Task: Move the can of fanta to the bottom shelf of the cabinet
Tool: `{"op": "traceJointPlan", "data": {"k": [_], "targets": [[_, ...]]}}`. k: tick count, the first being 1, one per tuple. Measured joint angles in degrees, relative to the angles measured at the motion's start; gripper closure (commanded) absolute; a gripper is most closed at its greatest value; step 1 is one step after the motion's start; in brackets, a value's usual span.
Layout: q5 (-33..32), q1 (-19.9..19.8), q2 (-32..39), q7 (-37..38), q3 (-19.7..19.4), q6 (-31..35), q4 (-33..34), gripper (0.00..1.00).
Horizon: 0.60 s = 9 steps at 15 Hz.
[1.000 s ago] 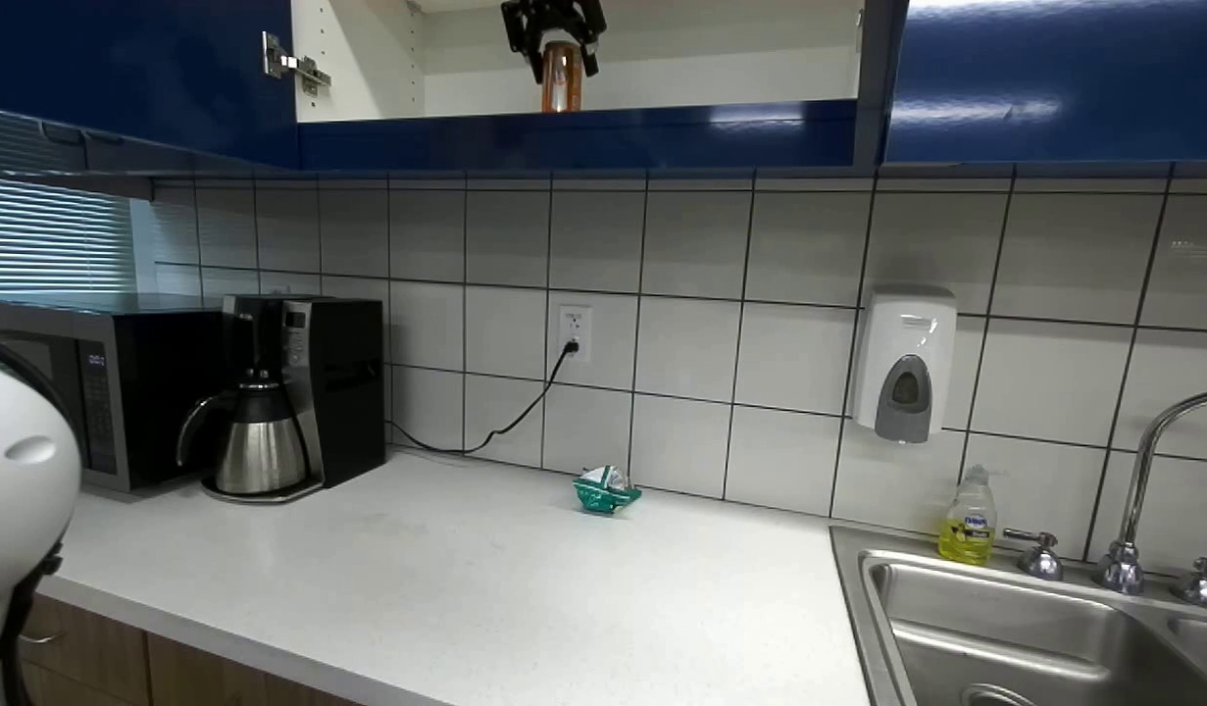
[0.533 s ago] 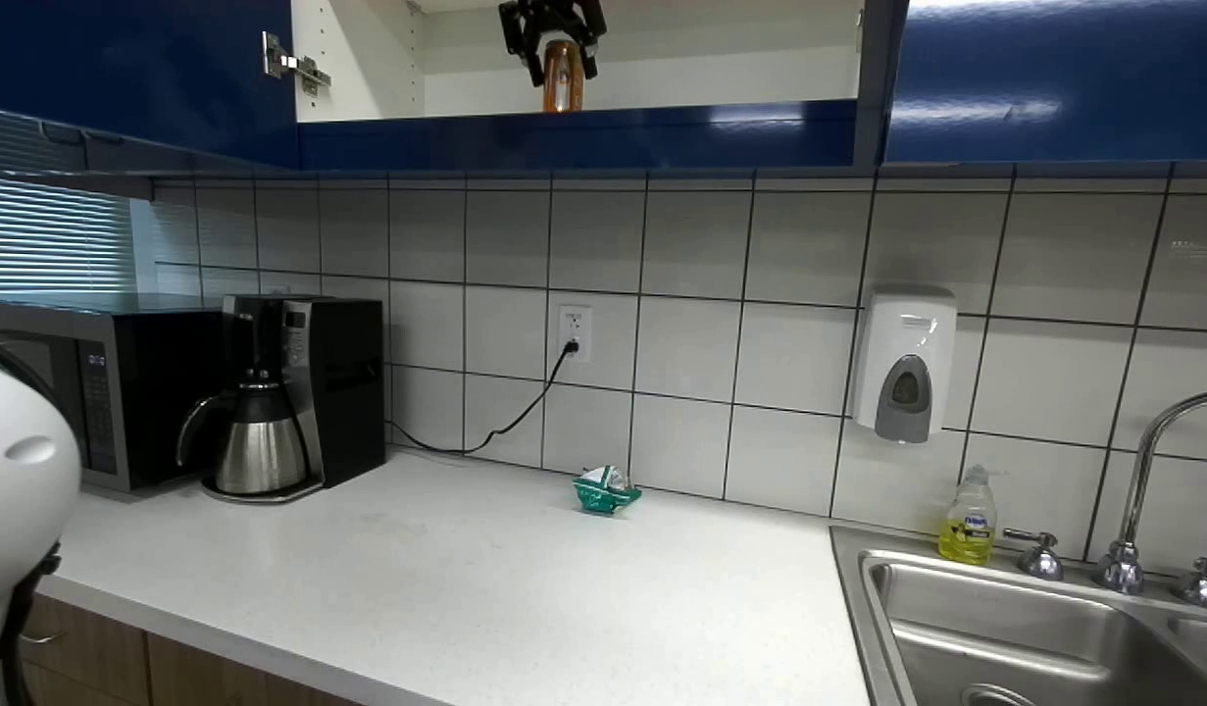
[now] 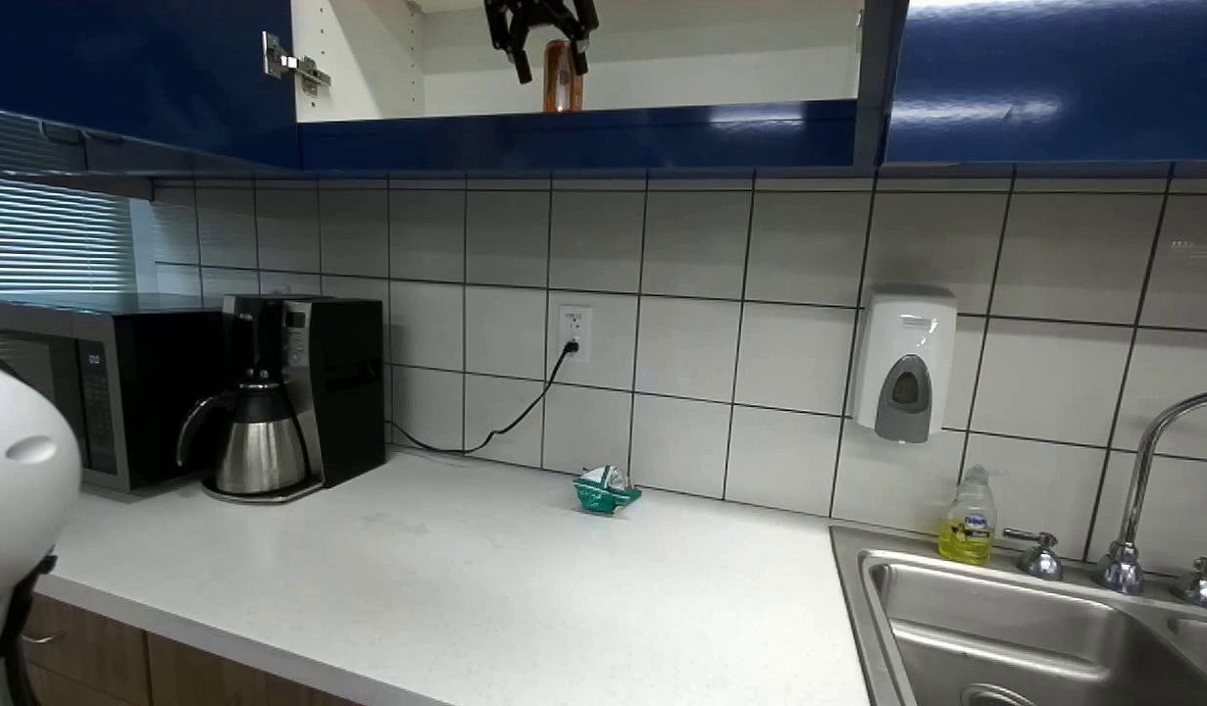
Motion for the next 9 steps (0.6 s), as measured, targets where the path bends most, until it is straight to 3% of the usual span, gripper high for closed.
{"op": "traceJointPlan", "data": {"k": [9], "targets": [[2.0,0.2,-17.0,-1.5,0.0,8.5,-27.3,0.00]]}}
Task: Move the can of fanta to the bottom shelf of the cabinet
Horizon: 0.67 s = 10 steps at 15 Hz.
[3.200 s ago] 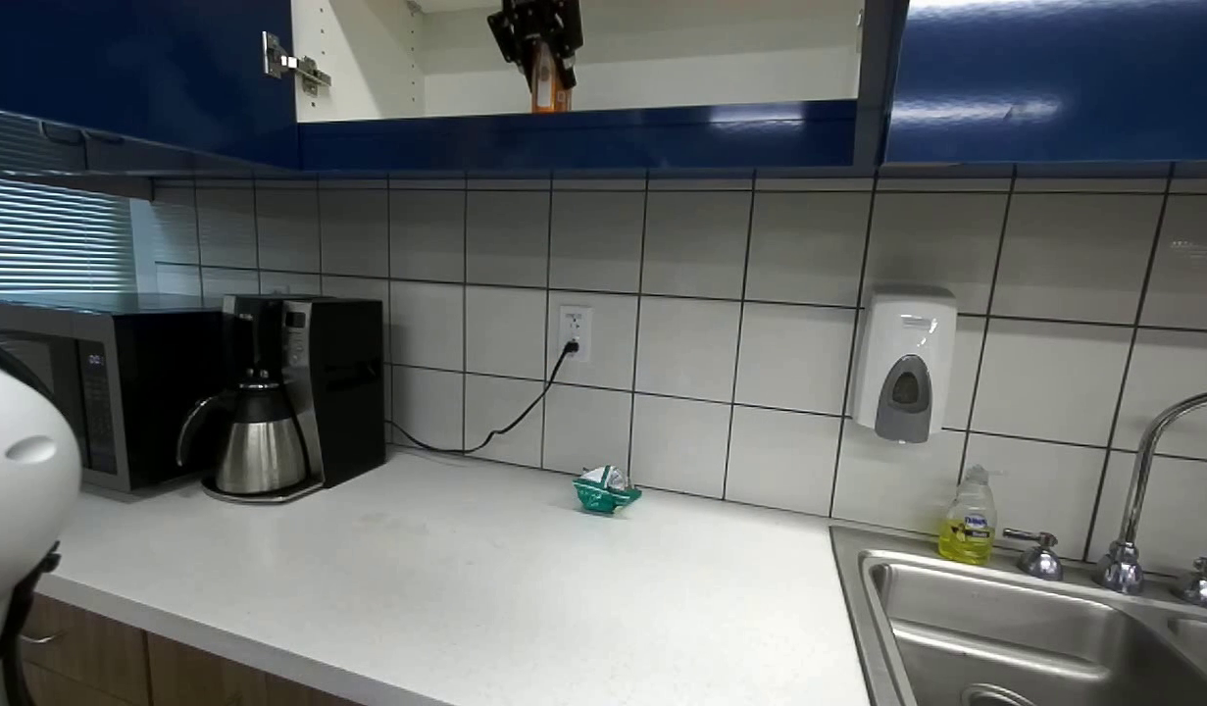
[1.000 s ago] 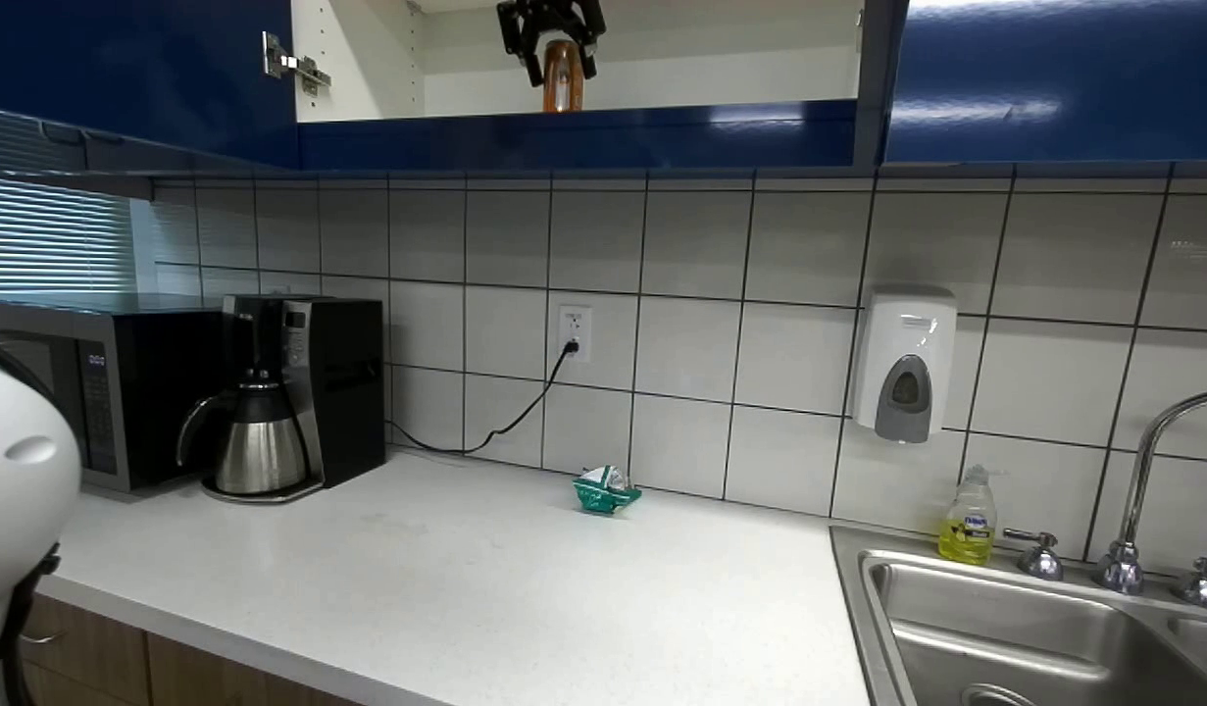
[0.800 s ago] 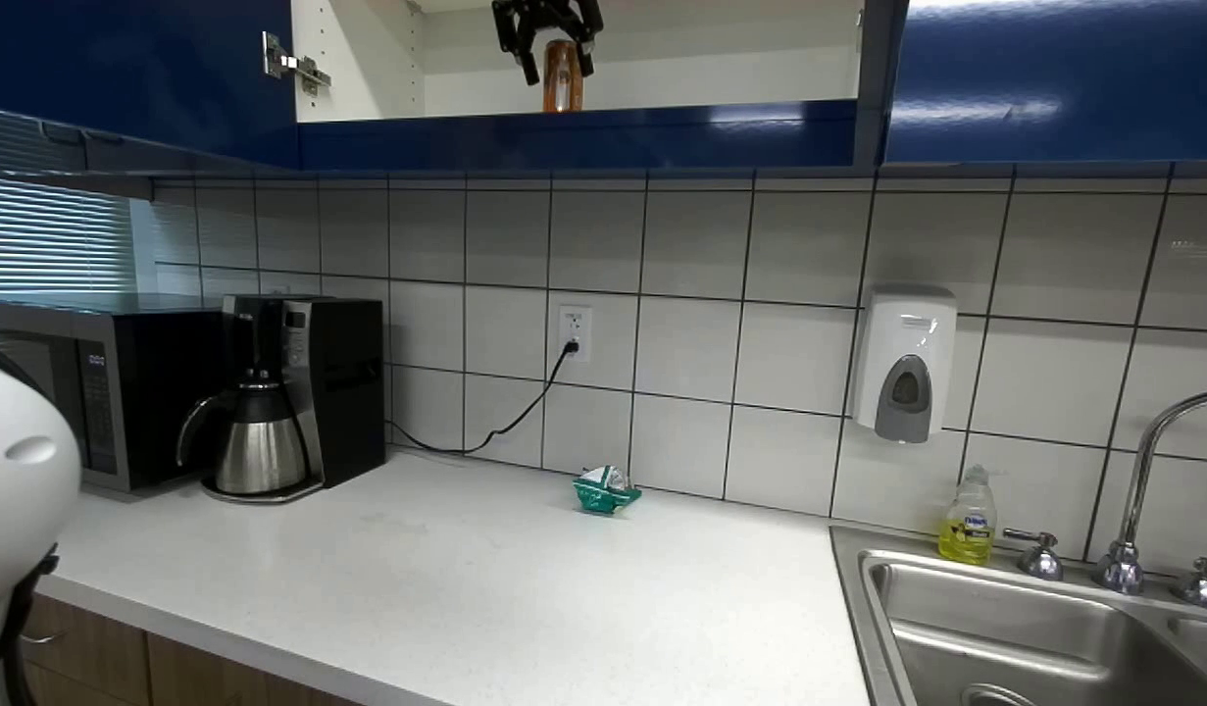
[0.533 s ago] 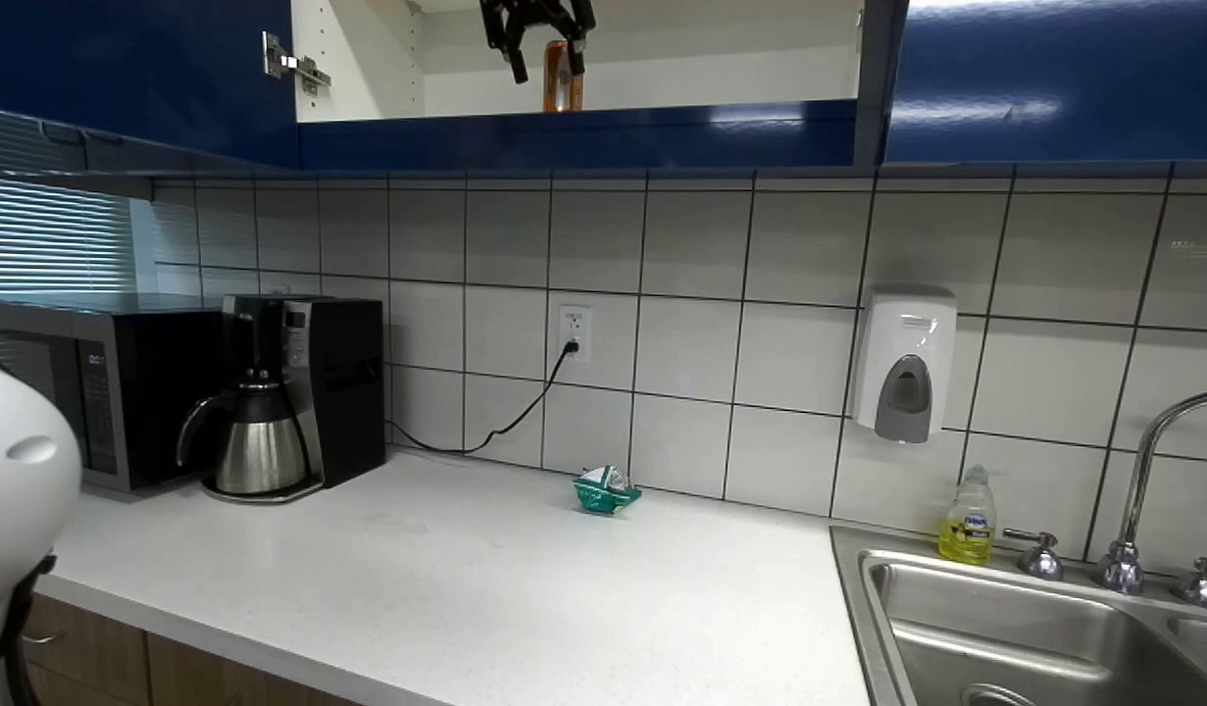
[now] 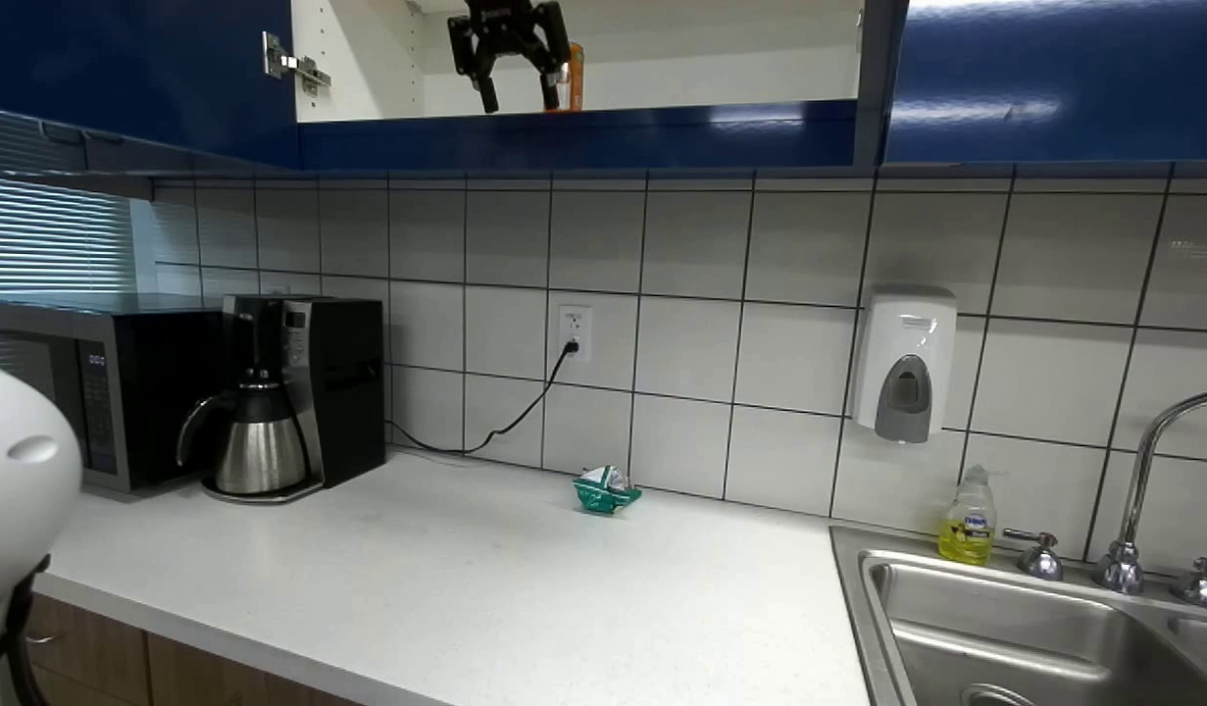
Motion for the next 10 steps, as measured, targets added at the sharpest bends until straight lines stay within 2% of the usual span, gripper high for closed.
{"op": "traceJointPlan", "data": {"k": [5,10], "targets": [[0.6,0.0,-8.0,-0.2,0.0,4.4,-15.8,0.00],[0.8,0.0,-12.7,-0.2,0.1,8.2,-29.2,0.00]]}}
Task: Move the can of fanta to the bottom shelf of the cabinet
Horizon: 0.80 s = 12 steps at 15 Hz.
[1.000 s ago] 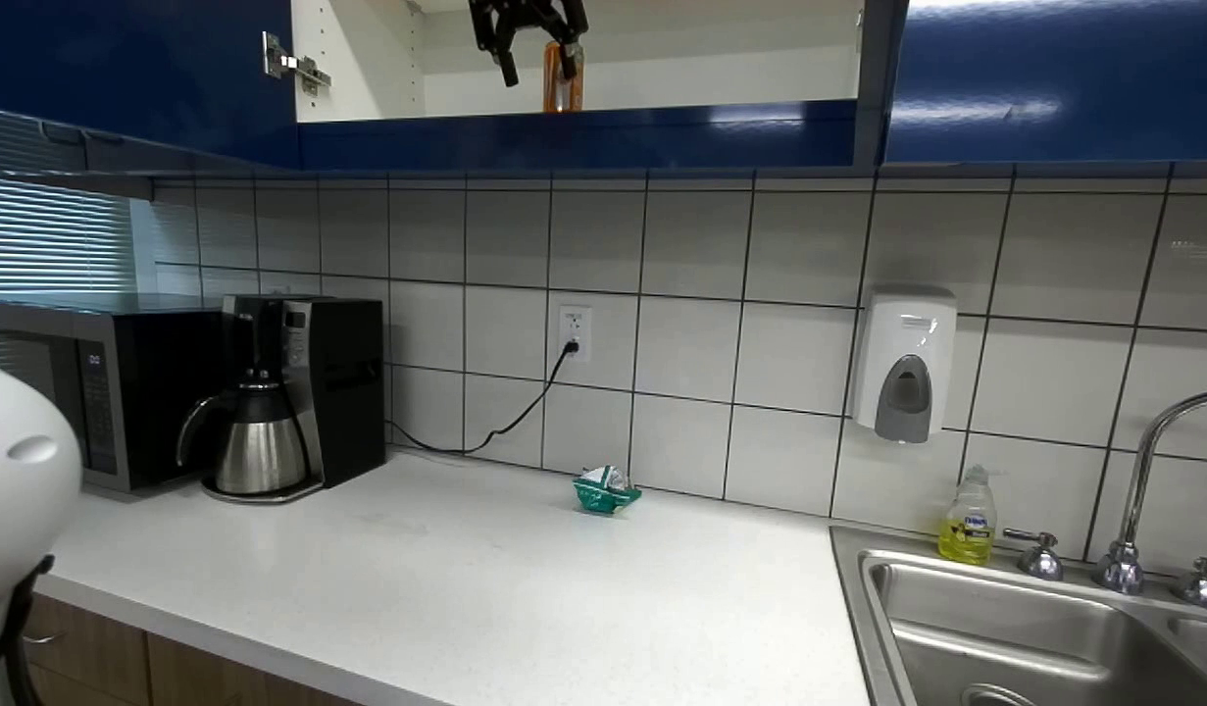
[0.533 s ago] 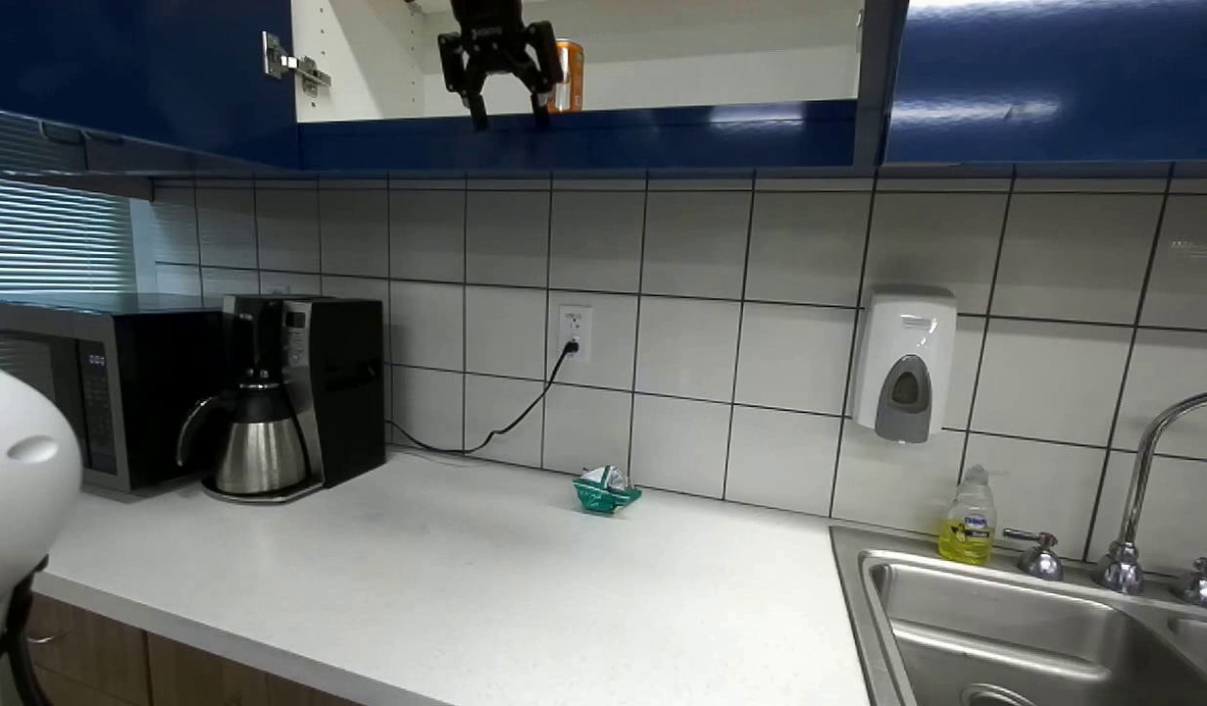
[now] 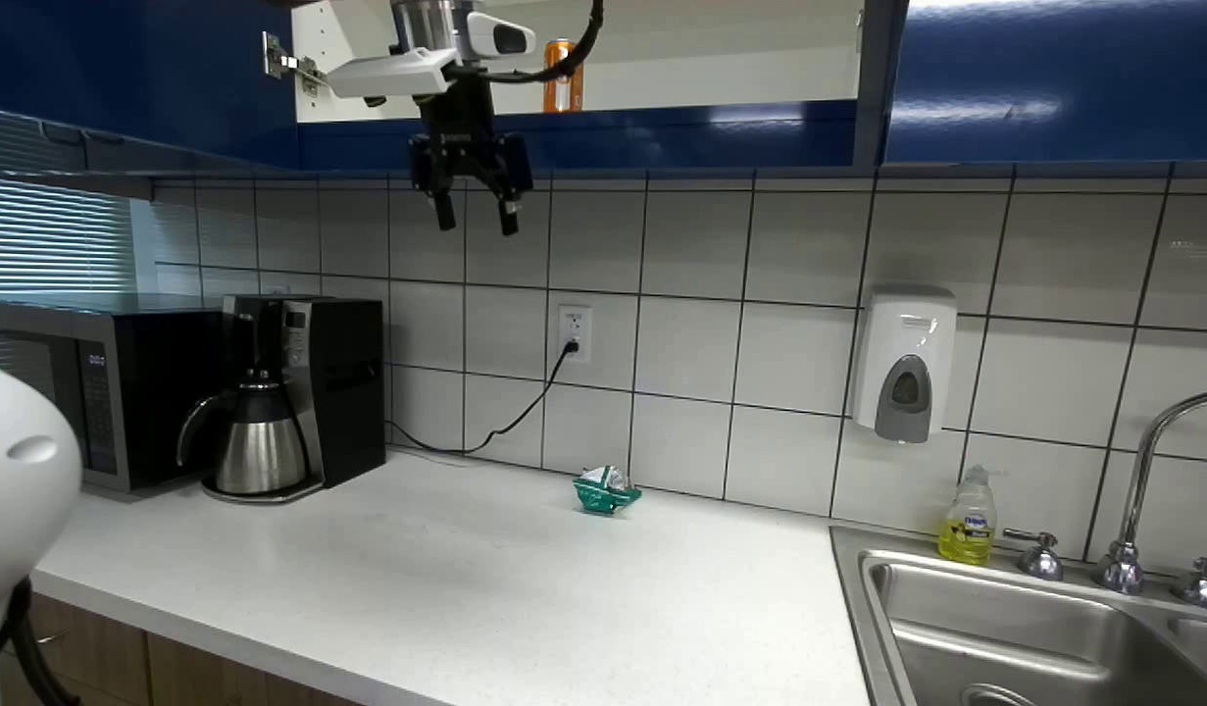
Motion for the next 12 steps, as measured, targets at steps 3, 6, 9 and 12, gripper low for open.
{"op": "traceJointPlan", "data": {"k": [3,6,9,12], "targets": [[0.0,0.0,-0.9,0.0,0.1,1.5,-5.0,0.00],[0.0,0.1,-1.0,-0.3,0.3,2.1,-7.9,0.00],[0.0,0.2,-1.0,-0.5,0.4,2.3,-8.9,0.00],[0.0,0.2,-1.0,-0.5,0.4,2.4,-8.9,0.00]]}}
